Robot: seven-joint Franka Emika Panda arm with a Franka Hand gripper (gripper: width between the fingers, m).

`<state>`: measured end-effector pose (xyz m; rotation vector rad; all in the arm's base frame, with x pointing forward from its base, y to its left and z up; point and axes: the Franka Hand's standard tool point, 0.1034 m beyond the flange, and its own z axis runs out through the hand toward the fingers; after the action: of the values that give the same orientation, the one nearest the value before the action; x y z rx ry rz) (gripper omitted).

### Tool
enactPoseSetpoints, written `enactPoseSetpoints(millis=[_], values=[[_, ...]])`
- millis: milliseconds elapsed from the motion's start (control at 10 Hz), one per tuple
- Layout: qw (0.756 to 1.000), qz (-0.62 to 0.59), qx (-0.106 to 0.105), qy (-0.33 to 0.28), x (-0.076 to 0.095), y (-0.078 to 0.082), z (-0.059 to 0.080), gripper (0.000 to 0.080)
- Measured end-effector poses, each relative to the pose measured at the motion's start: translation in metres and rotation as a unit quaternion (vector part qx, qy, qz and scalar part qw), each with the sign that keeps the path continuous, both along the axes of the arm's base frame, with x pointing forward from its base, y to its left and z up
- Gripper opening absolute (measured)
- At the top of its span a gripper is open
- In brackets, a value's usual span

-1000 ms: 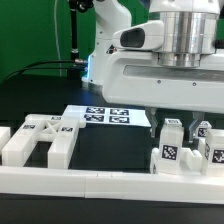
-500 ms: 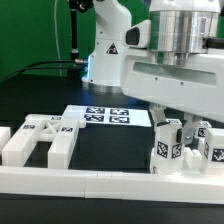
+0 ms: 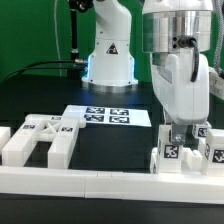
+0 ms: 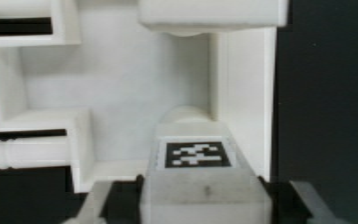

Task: Assemble chair

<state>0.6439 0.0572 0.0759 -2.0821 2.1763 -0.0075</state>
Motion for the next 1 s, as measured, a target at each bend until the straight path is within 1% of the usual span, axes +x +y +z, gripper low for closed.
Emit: enactPoseSetpoints(millis=[100, 200, 300, 400, 500, 600, 700, 800, 1000], values=[[1.0, -0.003, 0.001, 0.012, -0.003, 0.001, -0.001, 0.0287], [1.0, 0.0, 0.002, 0.01, -0.003, 0.001, -0.001, 0.0361], [0.999, 0.034, -0.001, 0.007, -0.003, 0.001, -0.001, 0.0361], [0.993, 0.115, -0.008, 0.002, -0.003, -0.003, -0.002, 0.0557], [0.983, 0.182, -0.011, 0.002, -0.005, -0.001, -0.001, 0.0557], [0.962, 0.274, -0.018, -0.004, -0.006, 0.002, -0.002, 0.0628], [0.929, 0.37, -0.028, -0.009, -0.008, 0.008, -0.003, 0.0646], [0.921, 0.389, -0.029, -0.012, -0.008, 0.007, -0.003, 0.0646], [0.886, 0.462, -0.036, -0.018, -0.007, 0.006, -0.003, 0.0649]])
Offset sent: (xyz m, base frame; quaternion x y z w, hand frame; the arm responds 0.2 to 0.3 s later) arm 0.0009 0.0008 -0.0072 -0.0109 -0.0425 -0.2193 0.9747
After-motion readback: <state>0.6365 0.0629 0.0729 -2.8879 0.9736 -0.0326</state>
